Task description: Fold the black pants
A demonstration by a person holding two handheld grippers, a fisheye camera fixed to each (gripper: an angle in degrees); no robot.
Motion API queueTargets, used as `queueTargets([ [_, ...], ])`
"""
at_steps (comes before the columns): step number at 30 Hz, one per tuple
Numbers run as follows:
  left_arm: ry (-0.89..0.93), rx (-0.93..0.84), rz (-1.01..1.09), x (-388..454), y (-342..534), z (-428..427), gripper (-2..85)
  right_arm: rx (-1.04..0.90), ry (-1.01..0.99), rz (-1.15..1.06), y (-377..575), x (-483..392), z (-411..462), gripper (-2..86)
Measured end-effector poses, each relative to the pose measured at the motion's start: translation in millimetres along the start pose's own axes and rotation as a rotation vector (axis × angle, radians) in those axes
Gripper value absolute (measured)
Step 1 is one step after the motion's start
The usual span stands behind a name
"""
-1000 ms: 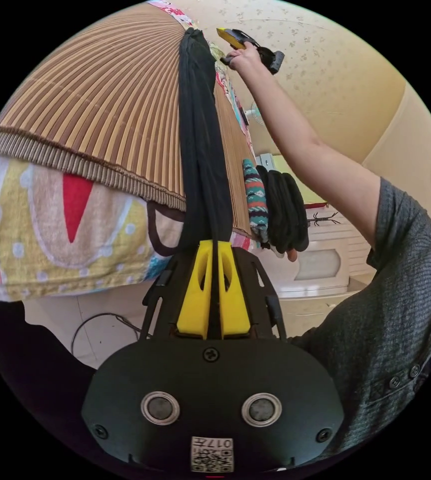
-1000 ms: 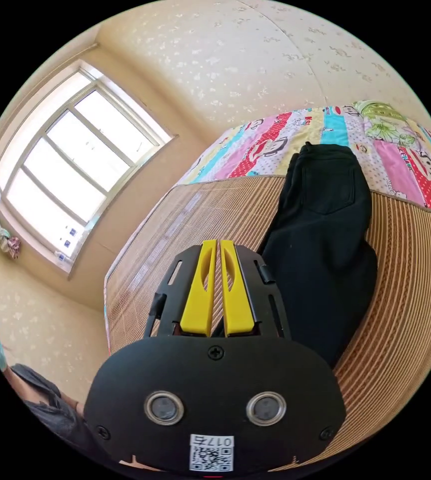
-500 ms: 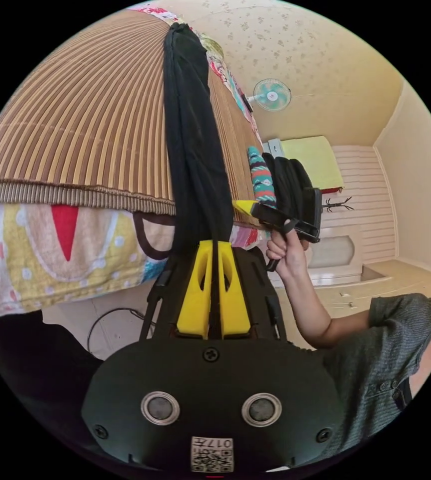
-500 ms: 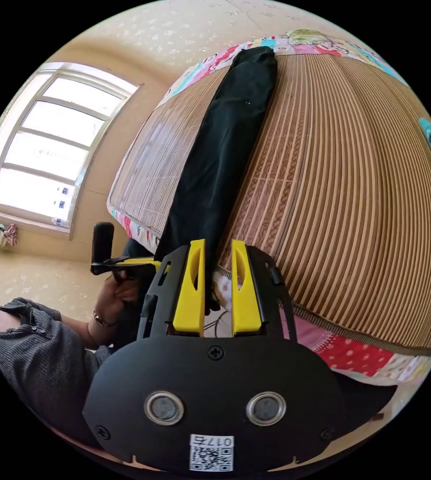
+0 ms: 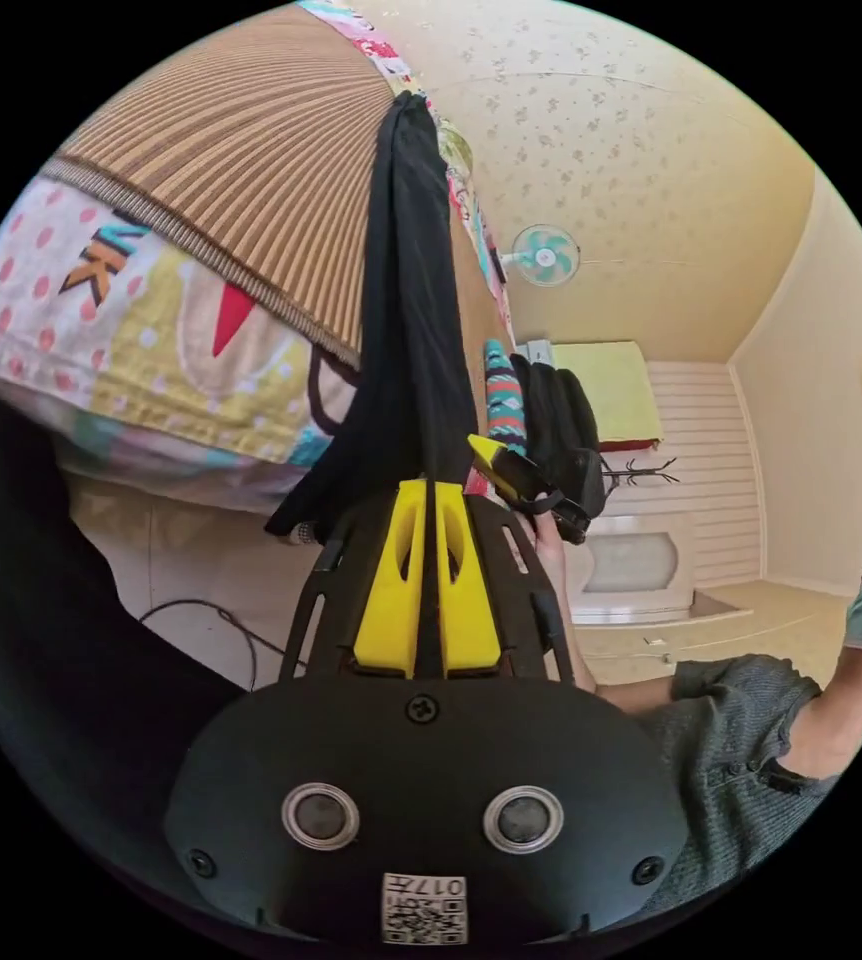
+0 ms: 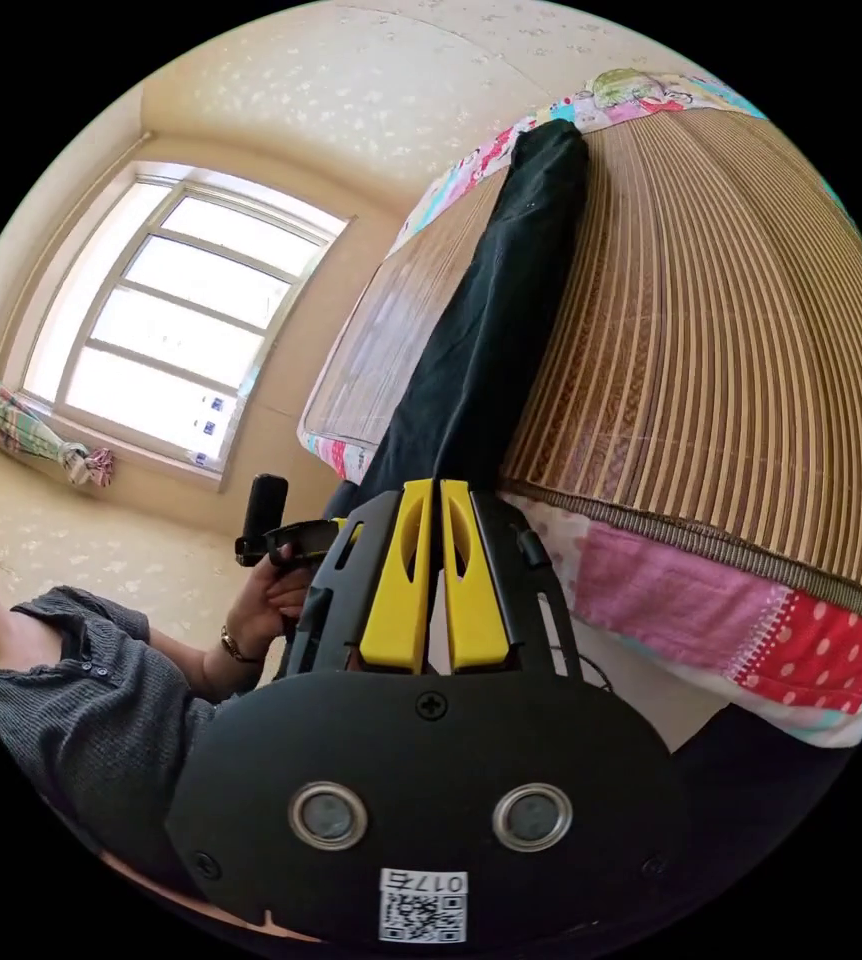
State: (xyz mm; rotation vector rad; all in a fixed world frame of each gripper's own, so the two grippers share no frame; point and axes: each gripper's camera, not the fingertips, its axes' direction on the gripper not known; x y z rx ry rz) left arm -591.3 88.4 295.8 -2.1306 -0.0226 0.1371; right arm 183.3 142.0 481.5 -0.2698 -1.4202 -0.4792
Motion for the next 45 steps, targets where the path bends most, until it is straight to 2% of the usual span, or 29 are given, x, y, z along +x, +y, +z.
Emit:
queueTargets([
  [3,-0.021,-0.015,-0.023,-22.7,13.9,19.8,0.0,0.040,-0.061,0.016,8.3,10.2,-2.0,1.7],
  [7,-0.171,-0.111,0.094,-9.7,20.0,40.7,5.2,0.048,-0.015,-0.001,17.7,3.3,-12.7,1.9],
  [11,-0.278,0.019,0.280,10.9,13.0,30.3,8.1,0.078,0.022,-0.028,24.2,1.7,-32.4,2.4],
  [15,-0.350,0.036,0.369,15.2,-14.8,48.4,8.0,0.109,0.071,-0.026,18.6,3.7,-41.0,3.0],
  [19,-0.376,0.058,0.443,10.4,-25.2,96.9,6.3,0.169,0.010,-0.046,-1.5,-11.6,-40.1,4.1],
  [25,-0.576,0.141,0.427,-7.6,3.7,150.8,0.3,0.149,0.089,-0.088,-47.0,-42.3,-14.6,7.2],
  [30,-0.562,0.119,0.453,-19.1,31.3,167.0,2.1,0.213,0.188,-0.116,-129.2,-68.1,5.6,7.7],
  [35,-0.635,0.009,0.550,-34.6,44.3,200.9,4.9,0.233,0.325,-0.176,-240.2,-95.9,39.8,8.8],
  [37,-0.616,0.002,0.538,-41.8,44.2,203.1,4.7,0.214,0.375,-0.192,-279.3,-103.2,58.5,9.2],
  [39,-0.588,0.008,0.530,-50.4,44.3,203.0,3.9,0.106,0.418,-0.191,-324.3,-106.6,94.7,9.5],
  [43,-0.574,-0.002,0.608,-65.1,48.8,210.5,-0.1,0.011,0.593,-0.167,-354.7,-105.9,142.0,9.6],
  [45,-0.566,-0.004,0.620,-67.6,49.3,212.4,-0.7,0.064,0.666,-0.155,-351.1,-107.2,151.7,7.5],
])
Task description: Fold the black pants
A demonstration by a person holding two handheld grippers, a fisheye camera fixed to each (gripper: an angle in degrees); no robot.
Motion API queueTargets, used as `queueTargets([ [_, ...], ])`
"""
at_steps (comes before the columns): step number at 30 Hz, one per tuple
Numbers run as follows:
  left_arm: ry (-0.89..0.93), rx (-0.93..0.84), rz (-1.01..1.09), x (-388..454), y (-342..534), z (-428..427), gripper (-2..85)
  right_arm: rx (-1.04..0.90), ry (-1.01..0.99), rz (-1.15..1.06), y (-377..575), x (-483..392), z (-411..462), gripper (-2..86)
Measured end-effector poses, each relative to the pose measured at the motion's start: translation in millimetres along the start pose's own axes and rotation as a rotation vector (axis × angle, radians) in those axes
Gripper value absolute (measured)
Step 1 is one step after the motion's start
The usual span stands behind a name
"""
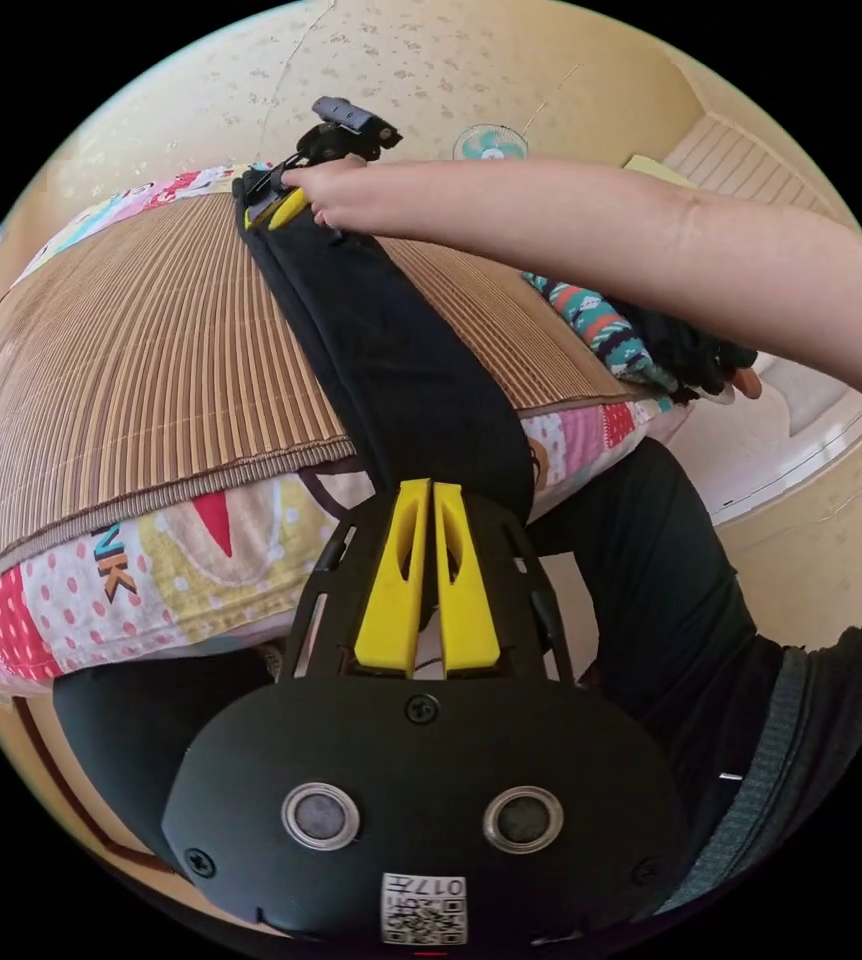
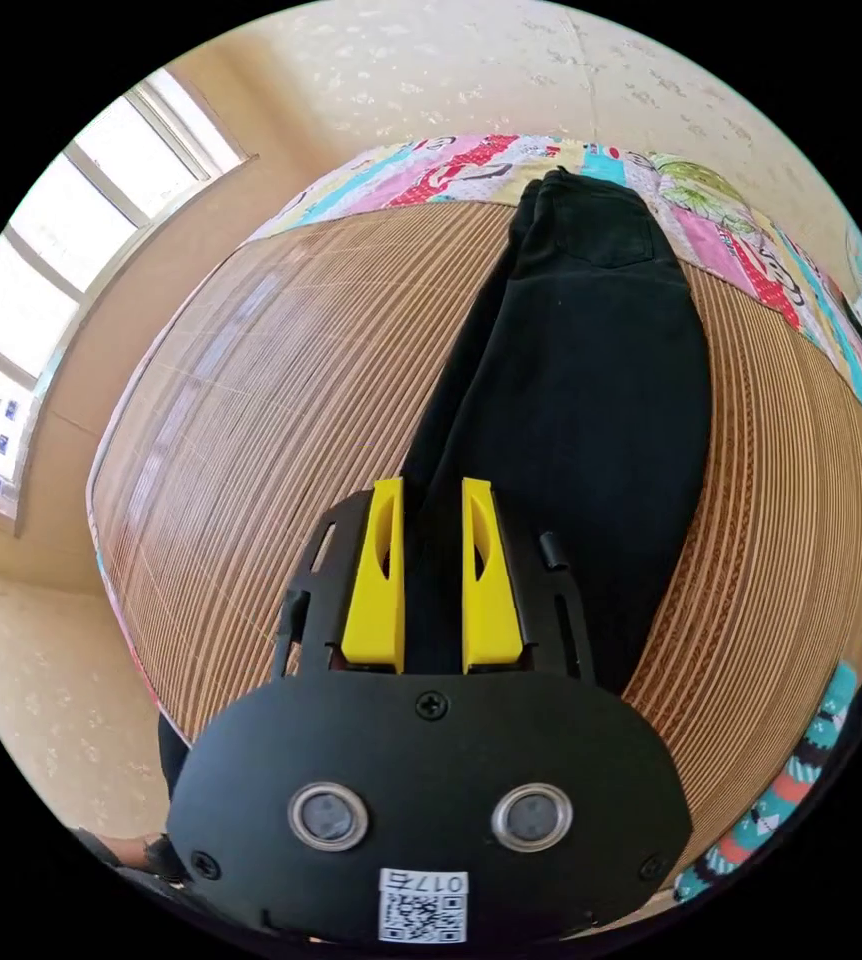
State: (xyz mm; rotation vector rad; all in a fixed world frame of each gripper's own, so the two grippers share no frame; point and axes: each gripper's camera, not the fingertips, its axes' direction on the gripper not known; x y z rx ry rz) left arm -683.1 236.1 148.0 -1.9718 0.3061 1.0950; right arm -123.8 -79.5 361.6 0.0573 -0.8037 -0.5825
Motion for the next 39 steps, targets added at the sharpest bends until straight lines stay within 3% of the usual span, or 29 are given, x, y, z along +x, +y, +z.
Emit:
queueTargets([
  [5,0.081,0.008,-0.027,-10.8,2.8,7.5,-1.0,0.112,-0.081,0.043,13.0,4.1,-10.5,2.2],
  [11,0.084,0.008,-0.021,-5.9,6.5,6.1,-1.0,0.248,0.003,-0.014,20.2,-24.7,-37.9,1.0],
  [13,0.093,0.005,-0.026,-5.0,3.7,6.6,-1.0,0.193,-0.026,-0.015,13.5,-22.1,-27.0,0.9],
  [15,0.099,0.010,-0.034,-4.0,-0.2,5.6,-0.9,0.021,-0.025,-0.058,3.1,-19.8,6.2,1.1],
  [19,0.104,0.064,-0.061,0.0,-7.1,-4.8,-0.2,0.012,-0.120,-0.131,9.1,-9.6,-10.6,1.6],
  [21,0.092,0.092,-0.076,0.3,-11.8,-11.2,1.4,0.080,-0.331,-0.201,37.6,1.7,-43.8,2.4],
  [23,0.079,0.120,-0.115,-2.8,-21.9,-19.2,5.4,0.133,-0.393,-0.220,75.4,11.9,-69.9,3.1],
  [32,0.121,0.114,-0.243,-10.3,-72.5,-22.6,9.4,0.011,-0.298,-0.006,264.0,59.9,-98.6,10.9],
  [39,0.038,-0.065,-0.138,19.1,-109.0,-36.0,3.2,-0.058,-0.448,0.000,288.4,82.3,-99.9,4.7],
])
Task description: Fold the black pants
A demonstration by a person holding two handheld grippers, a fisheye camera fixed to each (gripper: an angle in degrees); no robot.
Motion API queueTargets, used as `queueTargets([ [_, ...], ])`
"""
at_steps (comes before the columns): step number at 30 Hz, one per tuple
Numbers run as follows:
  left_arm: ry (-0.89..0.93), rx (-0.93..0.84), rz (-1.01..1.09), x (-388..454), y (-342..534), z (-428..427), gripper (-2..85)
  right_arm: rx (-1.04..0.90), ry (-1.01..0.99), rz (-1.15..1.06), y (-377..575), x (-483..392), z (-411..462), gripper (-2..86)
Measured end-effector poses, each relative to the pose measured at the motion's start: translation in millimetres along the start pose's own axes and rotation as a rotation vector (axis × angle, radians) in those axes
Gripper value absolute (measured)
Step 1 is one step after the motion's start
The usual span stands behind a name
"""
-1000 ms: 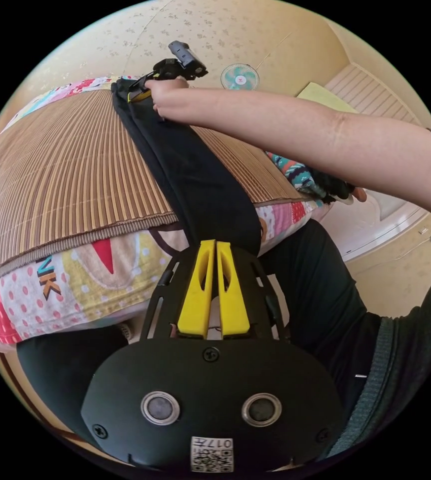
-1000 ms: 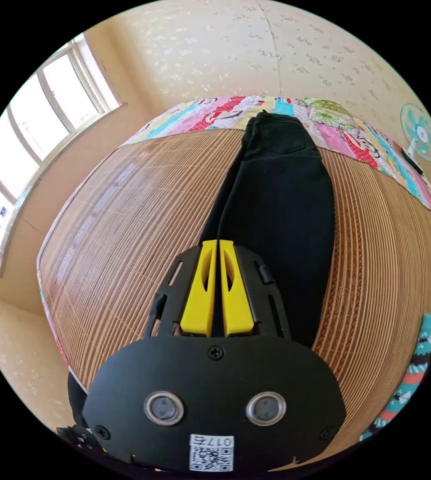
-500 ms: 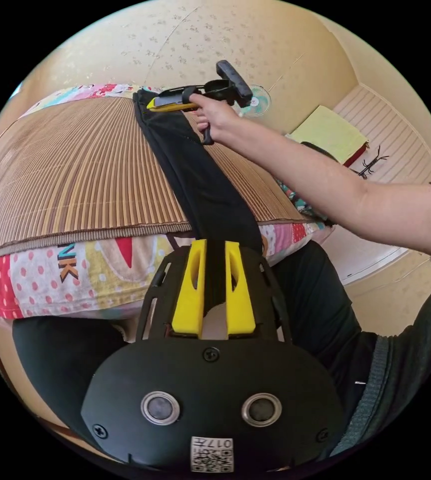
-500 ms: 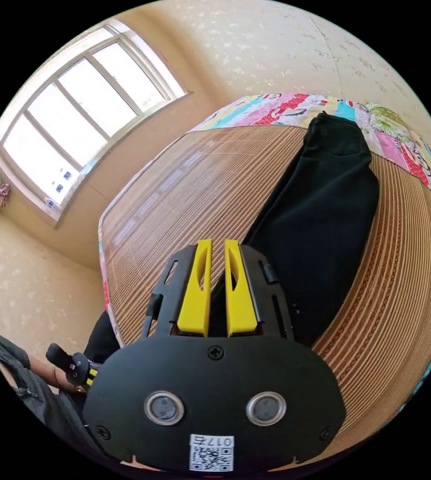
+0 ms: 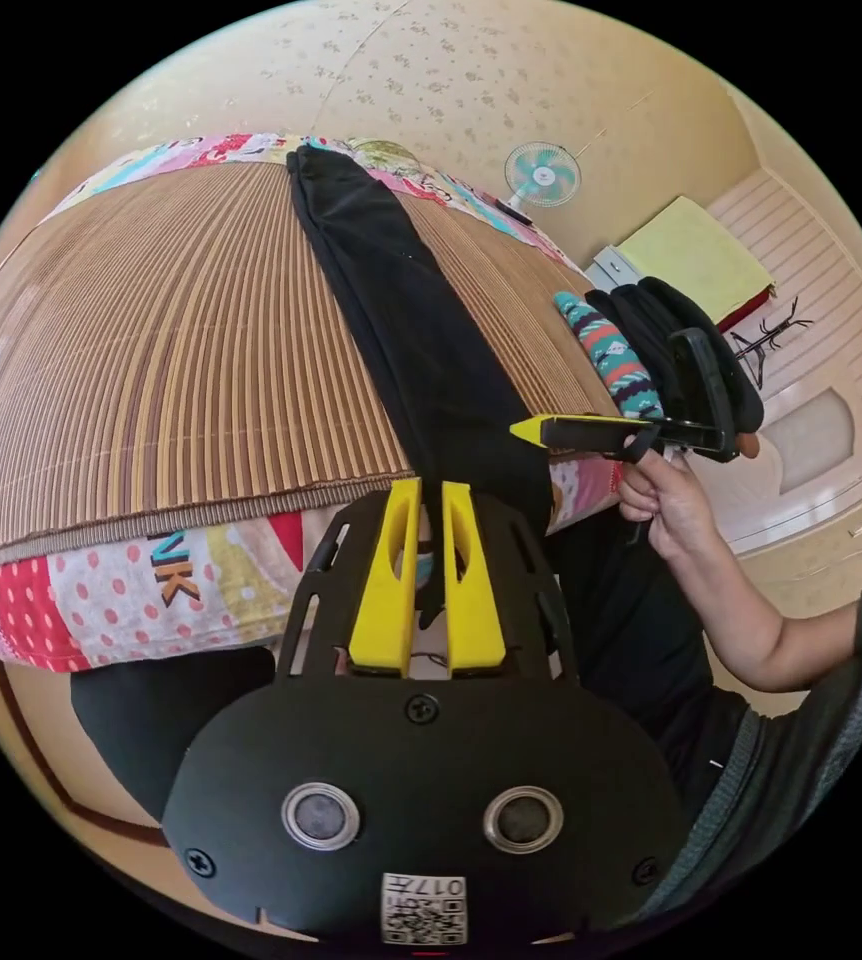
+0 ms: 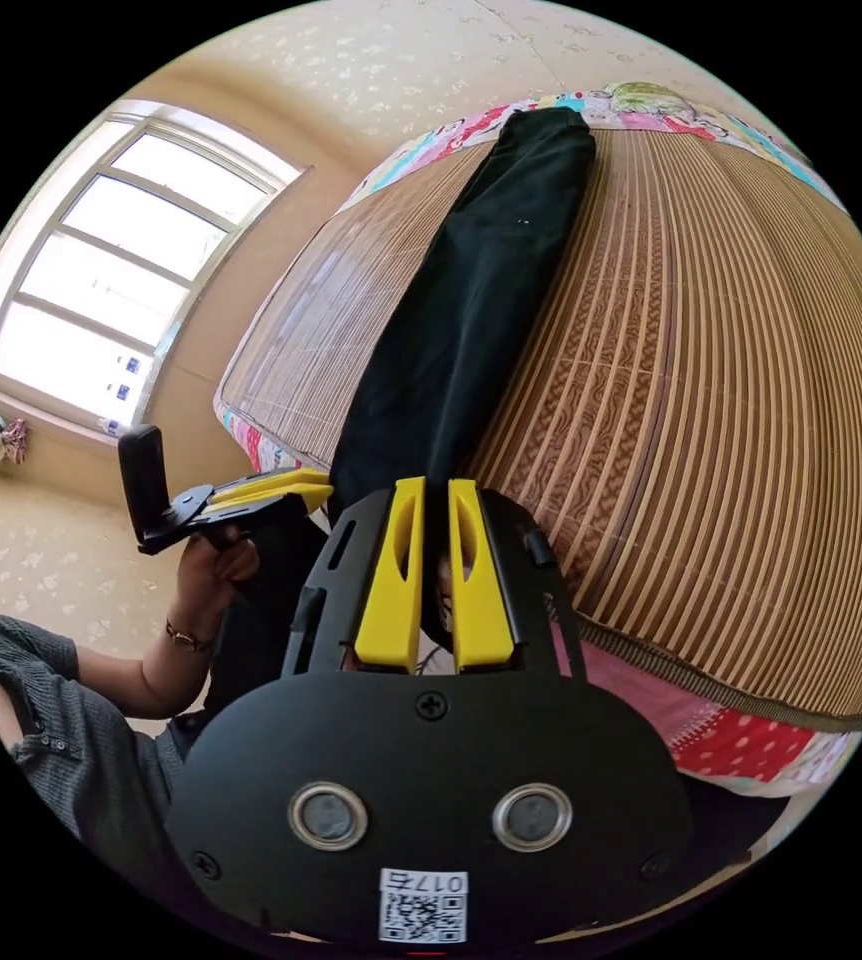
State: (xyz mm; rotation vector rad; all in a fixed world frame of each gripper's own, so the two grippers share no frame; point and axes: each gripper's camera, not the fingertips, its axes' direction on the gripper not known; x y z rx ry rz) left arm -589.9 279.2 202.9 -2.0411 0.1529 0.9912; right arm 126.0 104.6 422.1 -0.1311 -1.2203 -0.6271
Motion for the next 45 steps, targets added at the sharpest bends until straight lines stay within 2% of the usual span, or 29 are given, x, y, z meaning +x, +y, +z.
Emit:
queueTargets([
  [6,0.233,-0.156,0.033,43.9,49.9,-9.8,-0.7,-0.067,-0.123,-0.043,42.2,-6.5,-19.3,4.0],
  [10,0.358,-0.029,-0.098,31.9,55.3,-44.3,0.4,-0.084,-0.063,-0.001,59.3,19.3,-24.0,4.9],
  [13,0.450,0.087,-0.179,6.4,12.5,-74.0,6.7,0.010,-0.156,0.067,46.2,60.3,-53.5,7.8],
  [18,0.324,0.138,-0.263,-20.5,-88.8,-89.2,15.0,0.077,-0.250,0.178,-17.4,131.6,-80.6,13.1],
  [21,0.361,0.109,-0.318,-30.8,-142.5,-78.3,16.7,0.091,-0.331,0.234,-47.3,156.0,-79.3,13.9],
  [28,0.337,0.106,-0.369,-16.1,-206.7,-71.8,13.6,0.070,-0.356,0.285,-93.2,182.0,-65.9,11.7],
  [32,0.339,0.052,-0.394,-10.2,-219.3,-69.8,9.1,0.075,-0.480,0.333,-107.8,211.7,-61.1,8.3],
  [34,0.340,0.013,-0.368,-4.0,-217.6,-70.8,5.7,0.047,-0.540,0.309,-109.4,218.9,-60.1,6.1],
  [36,0.408,0.045,-0.328,3.6,-205.5,-85.9,3.7,0.085,-0.631,0.256,-98.2,220.3,-75.2,4.1],
  [38,0.623,0.160,-0.270,13.0,-177.5,-114.7,2.8,0.156,-0.714,0.185,-83.4,215.1,-98.5,3.4],
  [41,0.853,0.290,-0.170,40.4,-134.6,-152.7,2.2,0.231,-0.826,0.041,-57.1,191.1,-143.5,2.7],
  [45,0.923,0.423,-0.016,99.8,-79.8,-212.5,2.5,0.288,-0.761,-0.191,-17.1,122.5,-213.7,1.9],
])
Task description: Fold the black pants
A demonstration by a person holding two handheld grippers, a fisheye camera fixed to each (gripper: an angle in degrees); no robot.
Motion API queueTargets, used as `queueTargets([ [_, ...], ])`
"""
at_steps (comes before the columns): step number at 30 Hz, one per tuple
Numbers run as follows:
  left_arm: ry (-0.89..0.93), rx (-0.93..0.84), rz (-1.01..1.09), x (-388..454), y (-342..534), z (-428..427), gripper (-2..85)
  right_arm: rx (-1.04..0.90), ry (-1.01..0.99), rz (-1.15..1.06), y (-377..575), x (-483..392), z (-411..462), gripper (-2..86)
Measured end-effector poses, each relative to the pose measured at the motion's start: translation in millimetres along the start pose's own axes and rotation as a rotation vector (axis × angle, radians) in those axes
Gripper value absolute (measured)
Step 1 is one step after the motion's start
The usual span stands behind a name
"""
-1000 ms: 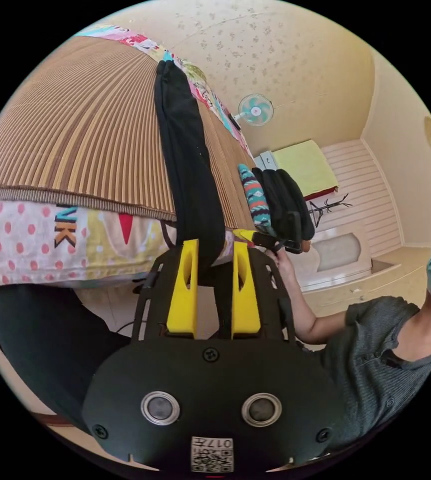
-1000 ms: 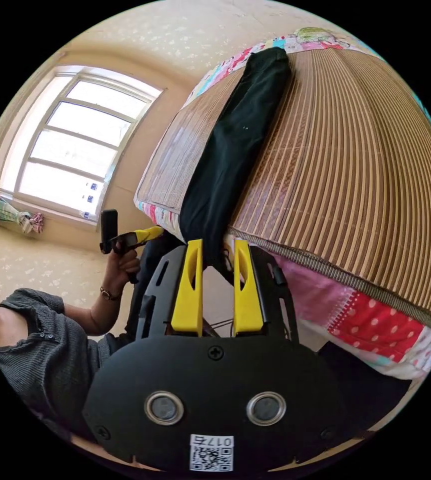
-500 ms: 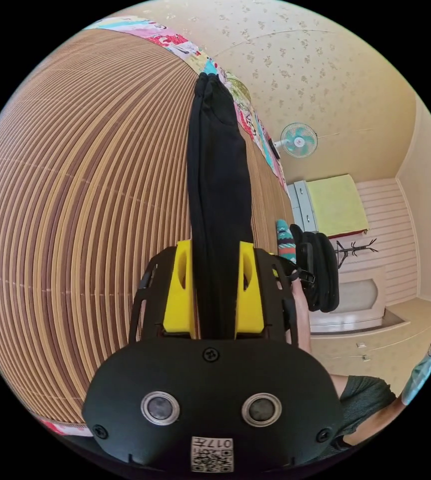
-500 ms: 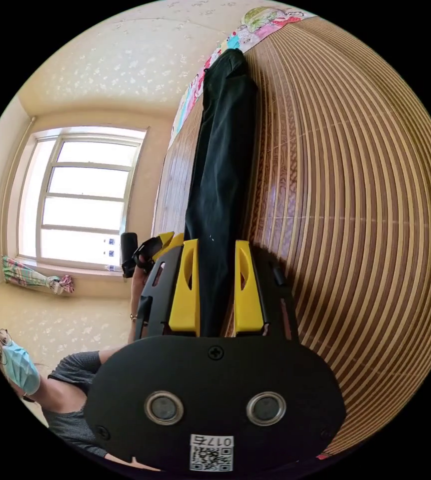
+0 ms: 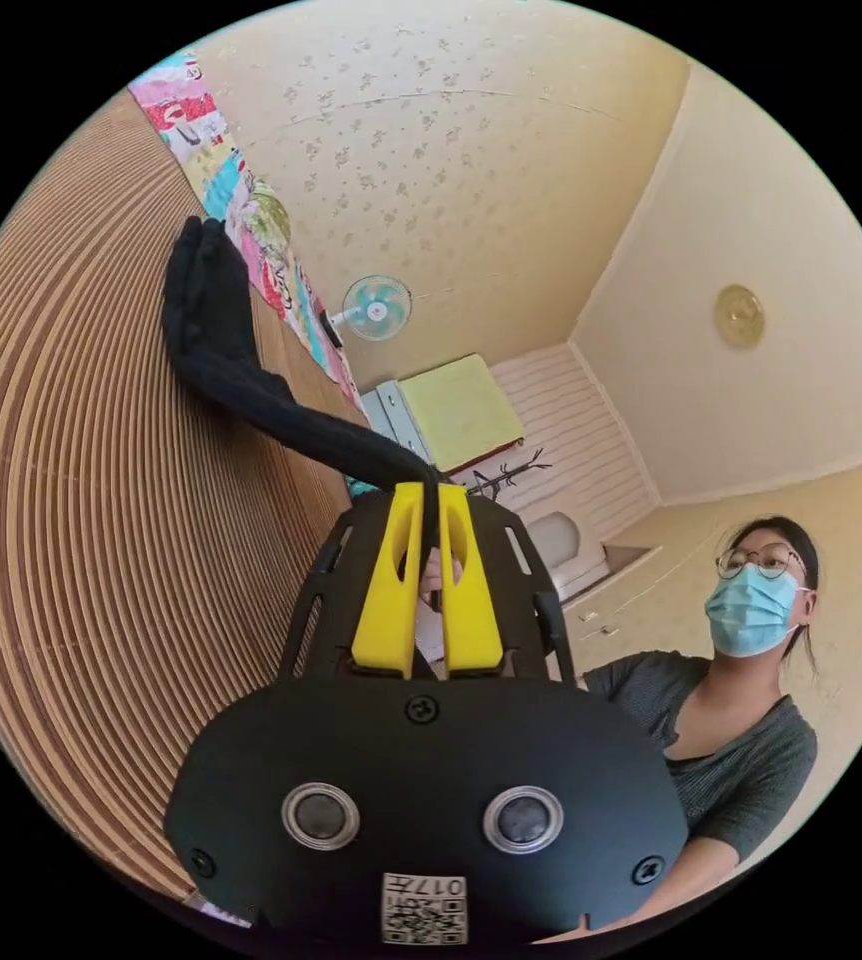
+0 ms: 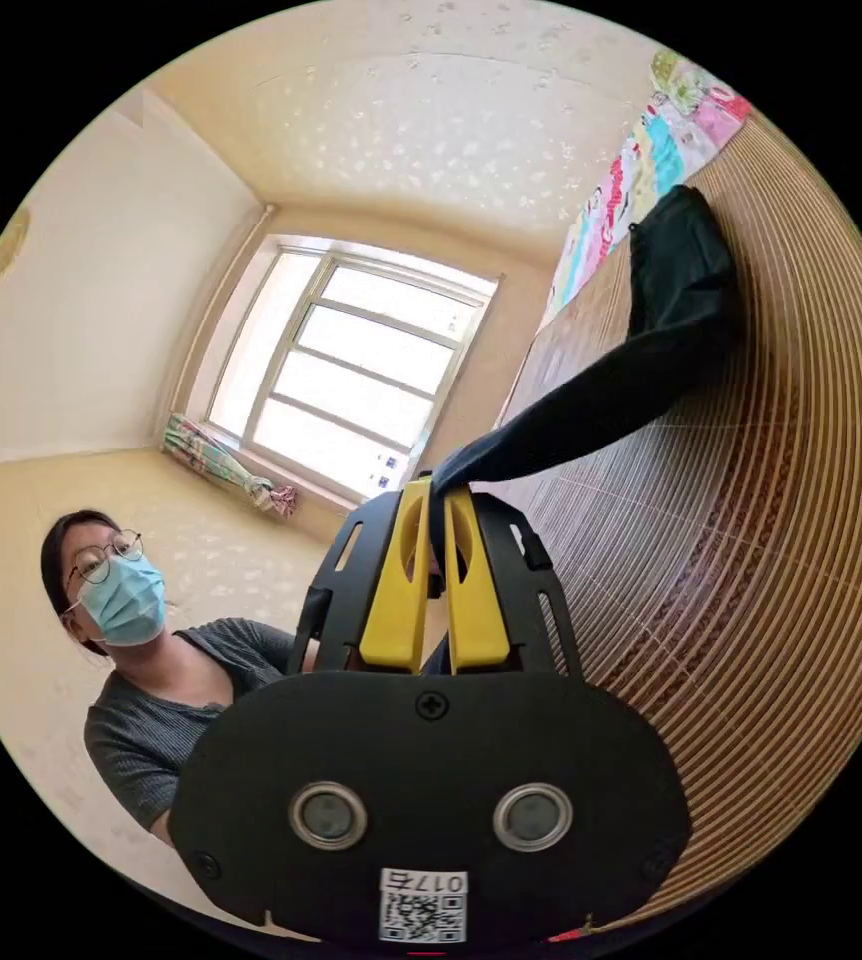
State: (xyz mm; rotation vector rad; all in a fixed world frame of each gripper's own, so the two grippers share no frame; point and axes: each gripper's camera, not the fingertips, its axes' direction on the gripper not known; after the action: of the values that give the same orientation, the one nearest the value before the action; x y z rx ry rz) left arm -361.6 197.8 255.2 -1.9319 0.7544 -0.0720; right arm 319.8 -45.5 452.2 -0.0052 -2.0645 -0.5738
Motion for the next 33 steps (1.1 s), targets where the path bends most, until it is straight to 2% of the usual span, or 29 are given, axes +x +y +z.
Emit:
queueTargets([
  [4,0.103,0.043,0.183,116.1,36.5,-0.9,2.2,-0.029,0.001,-0.184,4.6,-94.1,-5.6,1.6],
  [9,0.090,0.080,0.447,285.5,63.8,8.2,1.1,-0.029,-0.012,-0.437,6.8,-242.9,-15.9,1.5],
  [13,0.073,0.112,0.747,432.0,94.2,25.6,1.1,-0.022,-0.045,-0.571,8.6,-332.1,-24.5,1.6],
  [15,0.060,0.136,0.793,473.7,103.4,34.5,1.2,0.006,-0.005,-0.616,8.6,-376.8,-27.9,1.5],
  [17,0.093,0.166,0.832,510.6,112.2,44.4,1.2,0.013,-0.045,-0.643,7.0,-398.4,-28.3,1.5],
  [19,0.133,0.184,0.857,527.5,117.2,51.7,1.3,0.016,-0.091,-0.653,2.6,-409.7,-26.9,1.5],
  [22,-0.003,0.245,0.809,527.4,117.7,66.4,1.3,0.035,-0.052,-0.566,-15.4,-397.8,-24.5,1.4],
  [24,-0.110,0.248,0.702,504.6,104.7,78.0,1.4,0.045,0.029,-0.447,-38.9,-360.1,-21.6,1.4],
  [29,-0.315,0.187,0.435,383.6,26.2,114.2,1.8,0.040,0.136,-0.210,-102.4,-253.5,-10.0,1.5],
  [33,-0.431,0.151,0.428,332.6,-10.5,134.5,2.2,0.063,0.199,-0.148,-132.3,-196.9,5.0,1.6],
])
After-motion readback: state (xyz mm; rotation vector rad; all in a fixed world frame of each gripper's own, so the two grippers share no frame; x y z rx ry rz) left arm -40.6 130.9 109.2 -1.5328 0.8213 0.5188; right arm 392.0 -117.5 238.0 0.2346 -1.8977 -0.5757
